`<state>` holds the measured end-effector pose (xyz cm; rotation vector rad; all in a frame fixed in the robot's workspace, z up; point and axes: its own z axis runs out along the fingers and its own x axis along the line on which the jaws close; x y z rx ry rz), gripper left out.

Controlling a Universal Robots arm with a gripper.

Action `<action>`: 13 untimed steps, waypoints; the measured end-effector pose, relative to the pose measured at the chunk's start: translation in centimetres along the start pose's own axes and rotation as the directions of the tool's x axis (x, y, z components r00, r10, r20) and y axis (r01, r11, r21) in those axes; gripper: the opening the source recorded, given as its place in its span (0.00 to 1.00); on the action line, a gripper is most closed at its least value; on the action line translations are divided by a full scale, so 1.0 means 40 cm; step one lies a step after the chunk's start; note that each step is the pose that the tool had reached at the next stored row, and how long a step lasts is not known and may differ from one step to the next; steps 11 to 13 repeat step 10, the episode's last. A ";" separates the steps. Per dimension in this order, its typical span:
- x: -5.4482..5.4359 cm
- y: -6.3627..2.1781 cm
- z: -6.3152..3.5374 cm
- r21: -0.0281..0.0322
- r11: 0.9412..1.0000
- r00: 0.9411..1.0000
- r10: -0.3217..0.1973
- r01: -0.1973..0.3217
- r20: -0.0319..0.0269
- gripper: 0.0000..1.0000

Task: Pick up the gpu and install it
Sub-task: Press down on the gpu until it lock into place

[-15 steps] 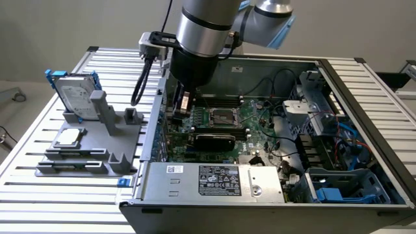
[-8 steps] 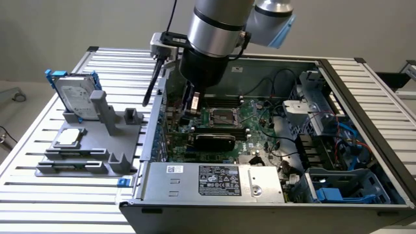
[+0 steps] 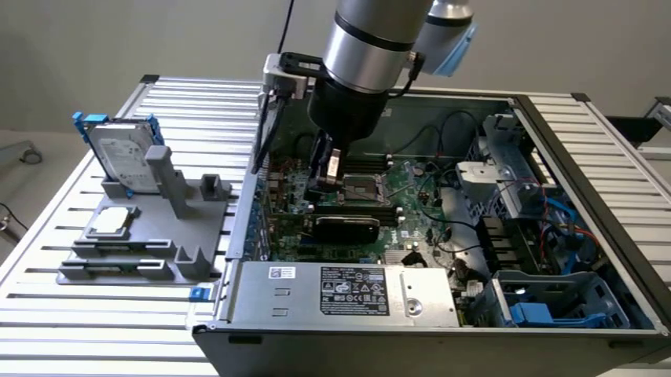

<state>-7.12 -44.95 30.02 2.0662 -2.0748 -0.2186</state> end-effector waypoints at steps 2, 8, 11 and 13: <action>0.000 0.000 0.000 0.000 1.000 1.000 0.000 0.000 0.000 0.11; 0.000 0.000 0.000 0.000 1.000 1.000 0.000 0.000 0.000 0.11; 0.000 0.000 0.000 0.000 1.000 1.000 0.000 0.000 0.000 0.11; 0.000 0.000 0.000 0.000 1.000 1.000 0.000 0.000 0.000 0.11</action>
